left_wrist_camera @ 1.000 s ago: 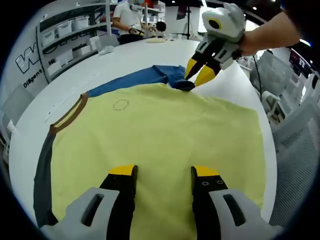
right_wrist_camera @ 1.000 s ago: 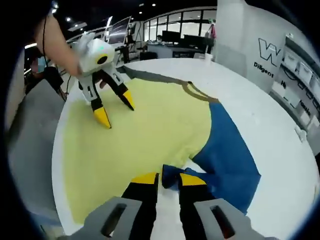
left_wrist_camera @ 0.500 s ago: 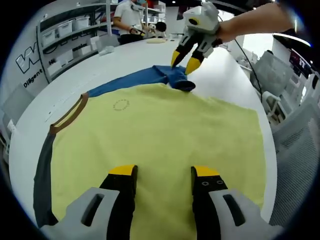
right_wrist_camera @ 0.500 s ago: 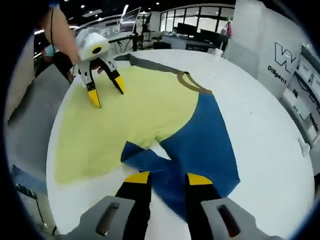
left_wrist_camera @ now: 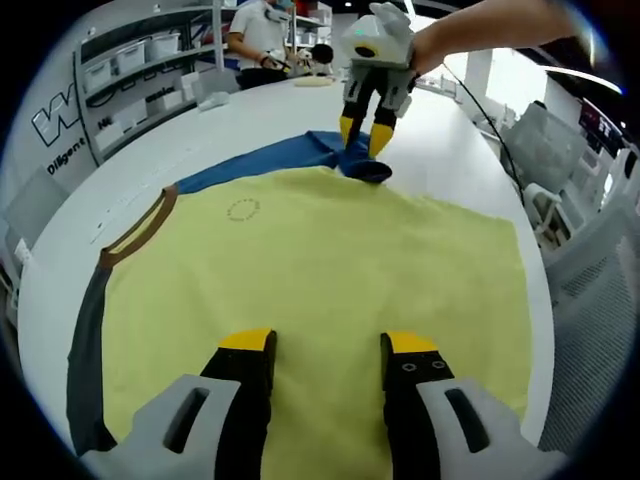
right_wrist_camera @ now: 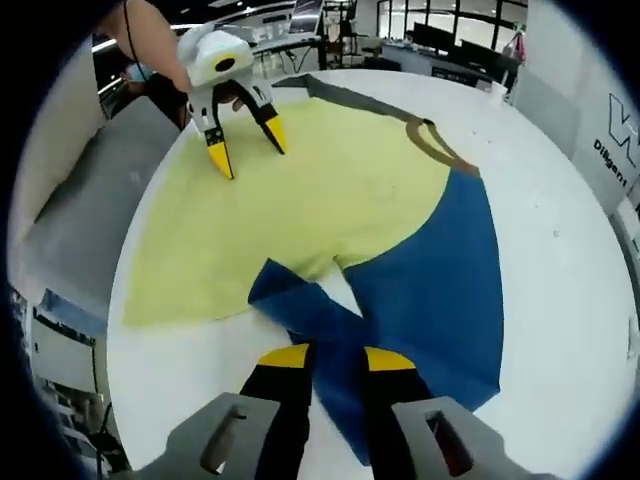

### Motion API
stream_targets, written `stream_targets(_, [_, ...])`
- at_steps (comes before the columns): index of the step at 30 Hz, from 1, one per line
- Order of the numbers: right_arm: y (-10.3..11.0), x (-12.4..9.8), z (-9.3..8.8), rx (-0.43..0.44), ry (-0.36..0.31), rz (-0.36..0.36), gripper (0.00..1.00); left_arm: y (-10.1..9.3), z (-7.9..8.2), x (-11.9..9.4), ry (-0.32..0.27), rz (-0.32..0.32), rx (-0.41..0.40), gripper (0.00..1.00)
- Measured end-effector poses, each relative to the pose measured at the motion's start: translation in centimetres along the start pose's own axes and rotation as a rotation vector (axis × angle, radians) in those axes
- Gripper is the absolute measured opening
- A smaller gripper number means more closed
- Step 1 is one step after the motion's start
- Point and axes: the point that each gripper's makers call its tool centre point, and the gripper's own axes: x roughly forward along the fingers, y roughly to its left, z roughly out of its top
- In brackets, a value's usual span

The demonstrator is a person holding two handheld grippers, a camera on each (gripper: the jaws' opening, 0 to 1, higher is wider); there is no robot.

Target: Fold the garment on the visible template until the final outline fits inside the template.

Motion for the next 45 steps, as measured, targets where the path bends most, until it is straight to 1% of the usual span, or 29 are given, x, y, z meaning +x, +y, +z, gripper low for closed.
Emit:
stream_targets(1, [0.0,0.1,-0.3,-0.022,0.018,-0.002,0.09,0.0,0.0,0.0,0.000,0.000,0.000,0.48])
stream_targets(3, [0.1,0.1,-0.5,-0.020,0.030,-0.002,0.02,0.0,0.0,0.0,0.000,0.001,-0.001,0.48])
stream_targets(8, [-0.6,-0.6,-0.7,-0.015,0.025,-0.041,0.00,0.0,0.0,0.0,0.000,0.002,-0.001,0.48])
stream_targets(11, [-1.1,-1.8,-0.4,0.037,-0.021,-0.091,0.00,0.0,0.0,0.0,0.001,0.002,-0.001,0.48])
stream_targets(12, [-1.2,-1.9,-0.3,0.037,-0.029,-0.102,0.00,0.0,0.0,0.0,0.001,0.002,-0.001,0.48])
stream_targets(14, [-1.8,-2.8,-0.3,0.072,-0.058,-0.164,0.00,0.0,0.0,0.0,0.001,0.003,-0.002,0.48])
stream_targets(15, [-2.3,-3.5,-0.3,0.116,-0.094,-0.216,0.00,0.0,0.0,0.0,0.001,0.003,-0.002,0.48])
stream_targets(17, [-2.7,-4.5,-0.3,0.180,-0.148,-0.283,0.00,0.0,0.0,0.0,0.001,0.004,-0.003,0.48])
stream_targets(19, [-2.9,-6.2,-0.7,0.277,-0.219,-0.399,0.00,0.0,0.0,0.0,0.000,0.005,-0.004,0.48])
stream_targets(21, [-2.9,-7.3,-1.1,0.379,-0.286,-0.473,0.00,0.0,0.0,0.0,0.000,0.006,-0.004,0.48])
stream_targets(22, [-3.0,-8.2,-1.6,0.459,-0.339,-0.534,0.00,0.0,0.0,0.0,0.000,0.006,-0.005,0.48])
stream_targets(23, [-3.0,-8.6,-2.0,0.526,-0.374,-0.557,0.00,0.0,0.0,0.0,0.000,0.007,-0.005,0.48])
stream_targets(24, [-3.1,-9.3,-2.4,0.622,-0.447,-0.591,0.00,0.0,0.0,0.0,0.001,0.007,-0.005,0.48])
stream_targets(25, [-3.4,-9.9,-3.1,0.675,-0.477,-0.635,0.00,0.0,0.0,0.0,0.001,0.008,-0.005,0.48])
stream_targets(26, [-3.8,-10.8,-4.0,0.757,-0.520,-0.680,0.00,0.0,0.0,0.0,0.001,0.008,-0.006,0.48])
stream_targets(28, [-4.3,-11.8,-5.0,0.858,-0.584,-0.727,0.00,0.0,0.0,0.0,0.002,0.008,-0.006,0.48])
stream_targets(29, [-4.6,-12.6,-6.1,0.912,-0.596,-0.783,0.00,0.0,0.1,0.0,0.003,0.008,-0.006,0.48])
stream_targets(31, [-5.1,-13.5,-6.8,0.988,-0.656,-0.816,0.00,0.0,0.1,0.0,0.004,0.008,-0.006,0.48])
stream_targets(33, [-5.7,-14.7,-8.4,1.054,-0.675,-0.888,0.00,0.0,0.1,0.0,0.005,0.008,-0.006,0.48])
stream_targets(34, [-5.8,-14.9,-8.7,1.087,-0.697,-0.899,0.00,0.0,0.1,0.0,0.006,0.008,-0.006,0.48])
stream_targets(35, [-5.9,-15.5,-9.3,1.123,-0.723,-0.931,0.00,0.0,0.1,0.0,0.007,0.008,-0.006,0.48])
stream_targets(36, [-6.0,-15.7,-9.9,1.146,-0.720,-0.950,0.00,0.0,0.1,0.0,0.007,0.008,-0.006,0.48])
stream_targets(37, [-6.2,-16.3,-10.9,1.189,-0.735,-0.997,0.00,0.0,0.1,0.0,0.008,0.009,-0.006,0.48])
stream_targets(39, [-6.3,-16.9,-12.3,1.269,-0.767,-1.043,0.00,0.0,0.1,0.0,0.008,0.009,-0.006,0.48])
stream_targets(40, [-6.3,-17.1,-13.0,1.290,-0.767,-1.071,0.00,0.0,0.1,0.0,0.009,0.009,-0.006,0.48])
stream_targets(41, [-6.2,-17.0,-13.9,1.329,-0.749,-1.093,0.00,0.0,0.1,0.0,0.008,0.009,-0.006,0.48])
stream_targets(42, [-6.1,-16.8,-14.6,1.374,-0.752,-1.101,0.00,0.0,0.1,0.0,0.007,0.007,-0.006,0.47])
stream_targets(44, [-5.2,-16.4,-16.3,1.473,-0.720,-1.163,0.00,-0.1,0.1,0.0,0.007,0.006,-0.004,0.47])
stream_targets(45, [-5.0,-16.1,-16.5,1.529,-0.757,-1.168,0.00,-0.2,0.2,0.1,0.007,0.005,-0.004,0.46])
